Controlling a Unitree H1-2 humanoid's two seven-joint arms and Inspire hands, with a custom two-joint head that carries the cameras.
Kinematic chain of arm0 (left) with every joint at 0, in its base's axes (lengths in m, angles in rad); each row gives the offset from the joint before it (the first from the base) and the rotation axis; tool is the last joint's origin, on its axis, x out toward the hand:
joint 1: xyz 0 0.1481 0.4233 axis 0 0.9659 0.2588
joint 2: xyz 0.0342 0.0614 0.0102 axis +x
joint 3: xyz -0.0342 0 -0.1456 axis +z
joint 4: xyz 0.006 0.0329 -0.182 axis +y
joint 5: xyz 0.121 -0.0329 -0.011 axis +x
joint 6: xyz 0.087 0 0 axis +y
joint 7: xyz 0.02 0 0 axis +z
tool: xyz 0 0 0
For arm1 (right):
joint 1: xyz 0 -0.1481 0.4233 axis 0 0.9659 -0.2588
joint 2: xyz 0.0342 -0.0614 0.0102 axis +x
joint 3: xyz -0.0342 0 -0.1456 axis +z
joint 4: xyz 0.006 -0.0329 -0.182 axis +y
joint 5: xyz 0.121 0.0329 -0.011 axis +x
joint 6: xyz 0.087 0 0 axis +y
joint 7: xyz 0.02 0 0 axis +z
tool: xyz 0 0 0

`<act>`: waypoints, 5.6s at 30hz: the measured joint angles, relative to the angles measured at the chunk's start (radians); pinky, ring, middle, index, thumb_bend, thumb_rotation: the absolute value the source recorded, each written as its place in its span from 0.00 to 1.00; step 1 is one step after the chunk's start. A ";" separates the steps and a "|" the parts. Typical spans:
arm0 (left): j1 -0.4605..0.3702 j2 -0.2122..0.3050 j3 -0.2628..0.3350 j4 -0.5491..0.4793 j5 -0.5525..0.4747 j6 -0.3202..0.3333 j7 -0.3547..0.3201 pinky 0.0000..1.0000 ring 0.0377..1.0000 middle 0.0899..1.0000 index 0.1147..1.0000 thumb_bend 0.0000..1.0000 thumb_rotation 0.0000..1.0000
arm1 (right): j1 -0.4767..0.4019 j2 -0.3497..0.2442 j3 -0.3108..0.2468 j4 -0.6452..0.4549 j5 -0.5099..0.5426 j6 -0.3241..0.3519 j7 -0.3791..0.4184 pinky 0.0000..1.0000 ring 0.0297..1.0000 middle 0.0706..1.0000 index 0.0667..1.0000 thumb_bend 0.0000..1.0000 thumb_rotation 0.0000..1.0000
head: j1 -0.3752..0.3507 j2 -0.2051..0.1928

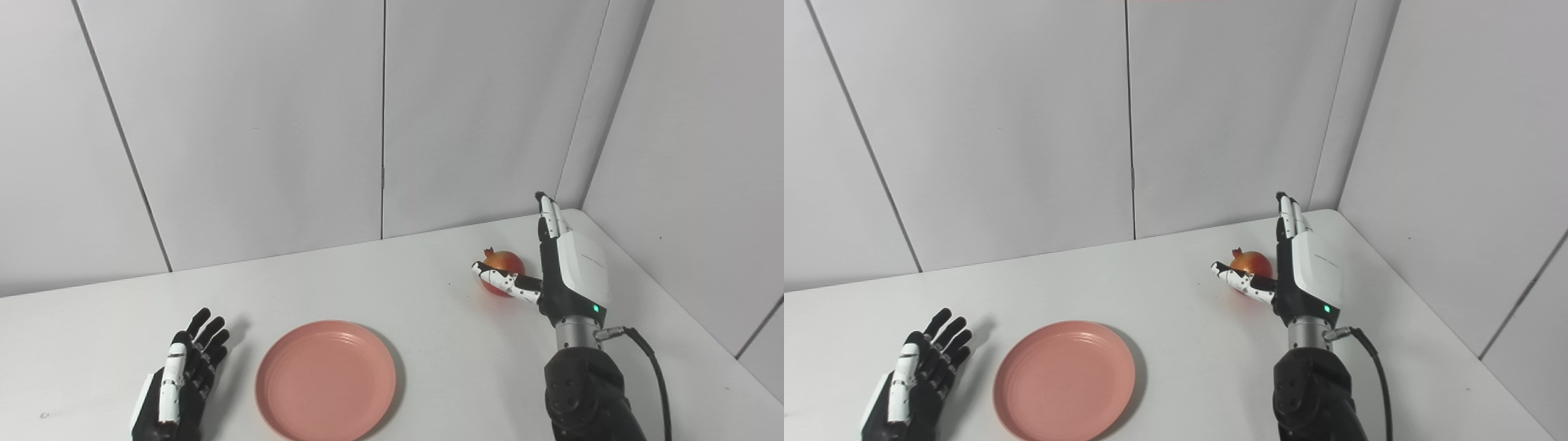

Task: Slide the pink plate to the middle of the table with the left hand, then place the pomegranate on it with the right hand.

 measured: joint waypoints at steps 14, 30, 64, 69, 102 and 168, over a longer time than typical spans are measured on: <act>0.004 0.000 -0.002 -0.006 0.010 -0.001 0.001 0.93 0.90 0.88 0.86 0.34 1.00 | -0.045 -0.064 0.009 0.129 0.056 0.002 0.052 0.82 0.92 0.95 0.96 0.97 0.46 | 0.006 0.025; 0.012 0.001 -0.003 -0.019 0.019 0.001 0.007 0.94 0.90 0.88 0.86 0.35 1.00 | -0.096 -0.100 0.037 0.243 0.099 0.013 0.069 0.80 0.91 0.94 0.95 0.97 0.44 | 0.003 0.044; 0.015 0.001 0.000 -0.034 0.014 0.022 0.006 0.94 0.90 0.88 0.86 0.35 1.00 | -0.191 -0.120 0.058 0.459 0.238 0.013 0.031 0.72 0.83 0.89 0.88 0.90 0.27 | 0.011 0.064; 0.015 0.001 0.002 -0.034 0.014 0.024 0.006 0.93 0.90 0.88 0.85 0.36 1.00 | -0.192 -0.121 0.067 0.466 0.234 0.013 0.003 0.68 0.78 0.83 0.83 0.88 0.17 | 0.011 0.066; 0.015 0.000 0.001 -0.034 0.014 0.026 0.005 0.93 0.89 0.87 0.85 0.38 1.00 | -0.194 -0.165 0.111 0.433 0.260 0.002 -0.013 0.46 0.55 0.46 0.44 0.53 0.01 | 0.038 0.075; 0.038 -0.122 -0.120 -0.071 0.163 0.030 0.140 0.89 0.88 0.89 0.86 0.42 1.00 | -0.084 0.119 0.468 0.015 0.039 -0.021 0.211 0.26 0.34 0.38 0.50 0.52 0.00 | 0.476 0.169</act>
